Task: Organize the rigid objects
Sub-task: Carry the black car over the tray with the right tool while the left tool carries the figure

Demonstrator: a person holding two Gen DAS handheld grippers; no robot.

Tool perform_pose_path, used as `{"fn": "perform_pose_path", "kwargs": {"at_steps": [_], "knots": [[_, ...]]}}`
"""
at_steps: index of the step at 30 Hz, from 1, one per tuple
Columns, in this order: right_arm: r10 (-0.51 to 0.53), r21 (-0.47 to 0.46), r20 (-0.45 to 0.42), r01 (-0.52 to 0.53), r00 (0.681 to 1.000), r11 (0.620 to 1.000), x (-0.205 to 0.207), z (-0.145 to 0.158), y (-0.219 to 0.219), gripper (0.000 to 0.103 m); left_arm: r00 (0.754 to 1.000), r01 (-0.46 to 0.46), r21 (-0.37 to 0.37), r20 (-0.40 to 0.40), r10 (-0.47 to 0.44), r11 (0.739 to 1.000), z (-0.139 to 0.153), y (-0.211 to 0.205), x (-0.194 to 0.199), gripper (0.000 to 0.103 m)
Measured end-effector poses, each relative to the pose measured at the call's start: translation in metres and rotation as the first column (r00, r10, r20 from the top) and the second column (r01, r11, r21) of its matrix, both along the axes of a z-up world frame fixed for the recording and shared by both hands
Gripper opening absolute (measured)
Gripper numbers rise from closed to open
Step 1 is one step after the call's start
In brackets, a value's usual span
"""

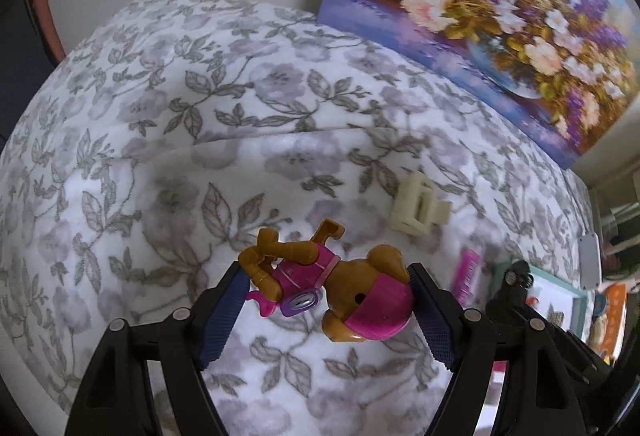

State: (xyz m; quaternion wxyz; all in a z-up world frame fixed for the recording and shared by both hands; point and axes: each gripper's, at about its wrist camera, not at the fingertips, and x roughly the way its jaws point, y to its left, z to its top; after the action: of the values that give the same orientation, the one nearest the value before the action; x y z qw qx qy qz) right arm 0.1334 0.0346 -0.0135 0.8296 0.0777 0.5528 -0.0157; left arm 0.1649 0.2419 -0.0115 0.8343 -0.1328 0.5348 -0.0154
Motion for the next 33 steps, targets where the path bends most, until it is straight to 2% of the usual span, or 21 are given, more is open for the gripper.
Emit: {"fn": "perform_pose_path", "kwargs": {"at_steps": [3, 7, 11, 17, 21, 26, 30, 33], "knots": [[-0.049, 0.009, 0.008, 0.049, 0.999, 0.999, -0.016, 0.012, -0.017, 0.035, 1.000, 0.021, -0.023, 0.009, -0.021, 1.000, 0.008, -0.009, -0.012, 0.082], [-0.122, -0.011, 0.023, 0.122, 0.992, 0.992, -0.047, 0.025, -0.040, 0.035, 0.998, 0.067, -0.013, 0.019, -0.066, 0.998, 0.014, -0.029, -0.029, 0.082], [-0.174, -0.027, 0.022, 0.174, 0.985, 0.984, -0.072, 0.028, -0.063, 0.035, 0.993, 0.114, -0.039, 0.020, -0.114, 0.993, 0.018, -0.048, -0.045, 0.082], [-0.226, -0.062, 0.001, 0.225, 0.974, 0.972, -0.097, 0.021, -0.095, 0.035, 0.982, 0.181, 0.032, 0.057, -0.183, 0.983, 0.029, -0.087, -0.072, 0.082], [-0.269, -0.081, 0.001, 0.268, 0.963, 0.960, -0.105, 0.020, -0.117, 0.035, 0.972, 0.228, 0.035, 0.051, -0.230, 0.973, 0.027, -0.110, -0.090, 0.082], [-0.308, -0.059, -0.035, 0.306, 0.951, 0.950, -0.109, 0.012, -0.141, 0.035, 0.951, 0.306, 0.073, 0.016, -0.308, 0.949, 0.014, -0.146, -0.108, 0.082], [-0.297, -0.067, -0.061, 0.293, 0.953, 0.954, -0.108, 0.003, -0.146, 0.035, 0.929, 0.368, 0.124, -0.011, -0.370, 0.921, 0.006, -0.176, -0.116, 0.082], [-0.281, -0.039, -0.068, 0.279, 0.957, 0.959, -0.108, -0.001, -0.148, 0.035, 0.912, 0.408, 0.139, -0.027, -0.409, 0.902, 0.001, -0.192, -0.122, 0.082]]}}
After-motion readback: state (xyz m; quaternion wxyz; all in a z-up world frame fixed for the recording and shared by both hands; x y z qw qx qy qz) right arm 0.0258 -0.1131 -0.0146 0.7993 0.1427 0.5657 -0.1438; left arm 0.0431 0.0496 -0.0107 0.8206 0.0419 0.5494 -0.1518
